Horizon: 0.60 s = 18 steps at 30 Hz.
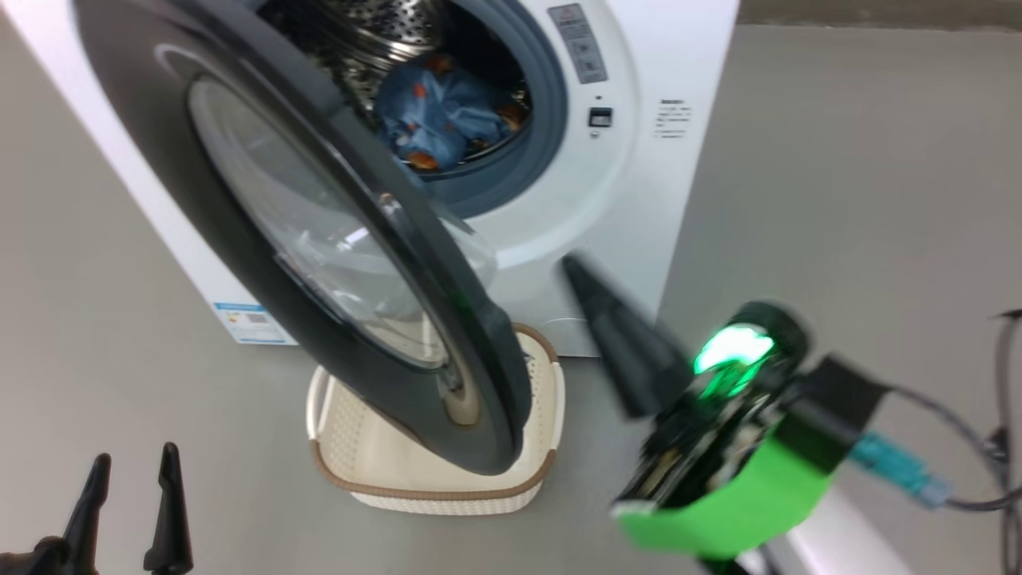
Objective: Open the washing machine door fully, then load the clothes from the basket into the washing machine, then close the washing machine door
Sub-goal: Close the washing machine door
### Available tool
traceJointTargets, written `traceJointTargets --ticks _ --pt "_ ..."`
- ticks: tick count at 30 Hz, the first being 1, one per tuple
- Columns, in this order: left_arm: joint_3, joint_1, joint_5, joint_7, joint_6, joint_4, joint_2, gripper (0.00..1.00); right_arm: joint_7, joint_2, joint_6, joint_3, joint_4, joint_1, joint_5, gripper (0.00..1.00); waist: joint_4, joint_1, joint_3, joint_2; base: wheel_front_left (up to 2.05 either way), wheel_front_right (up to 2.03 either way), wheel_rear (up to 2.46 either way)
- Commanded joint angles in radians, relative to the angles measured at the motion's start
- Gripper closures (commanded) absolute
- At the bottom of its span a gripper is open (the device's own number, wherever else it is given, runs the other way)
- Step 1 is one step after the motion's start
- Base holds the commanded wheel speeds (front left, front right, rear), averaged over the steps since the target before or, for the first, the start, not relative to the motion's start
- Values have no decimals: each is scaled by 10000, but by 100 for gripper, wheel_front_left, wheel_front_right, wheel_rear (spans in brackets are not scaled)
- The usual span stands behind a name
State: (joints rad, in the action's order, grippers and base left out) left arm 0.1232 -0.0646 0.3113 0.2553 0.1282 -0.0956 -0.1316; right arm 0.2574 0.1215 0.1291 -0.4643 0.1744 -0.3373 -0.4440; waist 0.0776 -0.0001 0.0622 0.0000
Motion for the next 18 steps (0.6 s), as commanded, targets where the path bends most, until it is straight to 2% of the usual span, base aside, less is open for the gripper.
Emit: traceJointTargets --ticks 1,11,18 --pt "411 116 -111 64 25 324 -109 0 44 -80 16 -456 259 -179 -131 100 248 1 -60 0 0 0 0" --pt "445 25 -92 64 25 364 168 0 44 106 16 -2740 -1511 78 -905 100 654 1 8 0 0 0 0" --pt "292 204 -45 64 25 200 260 0 44 138 16 -3281 -3212 37 -1214 100 878 1 191 0 0 0 0"
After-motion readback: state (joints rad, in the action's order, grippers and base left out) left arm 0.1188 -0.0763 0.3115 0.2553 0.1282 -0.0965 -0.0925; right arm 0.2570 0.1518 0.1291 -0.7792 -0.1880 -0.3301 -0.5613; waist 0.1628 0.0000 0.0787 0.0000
